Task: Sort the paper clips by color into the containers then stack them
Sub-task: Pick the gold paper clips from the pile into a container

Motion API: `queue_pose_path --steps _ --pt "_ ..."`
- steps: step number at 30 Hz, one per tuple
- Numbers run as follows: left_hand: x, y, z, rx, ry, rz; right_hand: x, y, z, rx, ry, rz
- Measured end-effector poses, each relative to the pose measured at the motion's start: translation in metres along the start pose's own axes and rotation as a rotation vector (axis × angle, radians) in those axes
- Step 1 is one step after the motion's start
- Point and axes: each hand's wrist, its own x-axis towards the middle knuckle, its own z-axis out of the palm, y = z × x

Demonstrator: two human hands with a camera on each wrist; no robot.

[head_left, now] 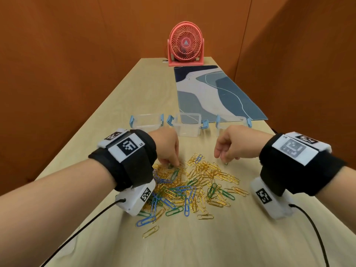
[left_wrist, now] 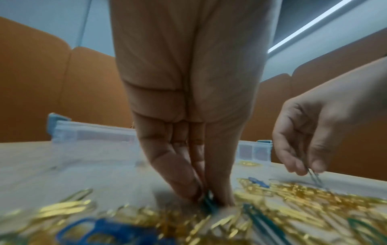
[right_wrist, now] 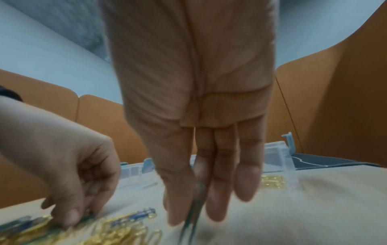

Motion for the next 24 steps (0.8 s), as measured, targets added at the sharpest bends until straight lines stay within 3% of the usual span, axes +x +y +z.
queue_pose_path --steps 4,7,12,19,24 --pt "0.001 -0.009 -0.002 0.016 0.03 -0.03 0.003 0.001 0.001 -0.081 0.032 -0.055" --pt "0.0 -0.003 -0.002 0.12 0.141 0.07 0.007 -0.01 0.01 -0.073 0.09 -0.159" --pt "0.001 0.01 0.011 0.1 0.042 0.219 0.02 -0.025 0.025 -0.215 0.072 -0.235" --pt "0.002 0.002 0.012 0.061 0.041 0.247 0.019 -0.016 0.02 -0.203 0.053 -0.199" --pt "-0.002 0.004 0.011 0.07 0.073 0.326 0.006 -0.001 0.002 -0.031 0.115 -0.096"
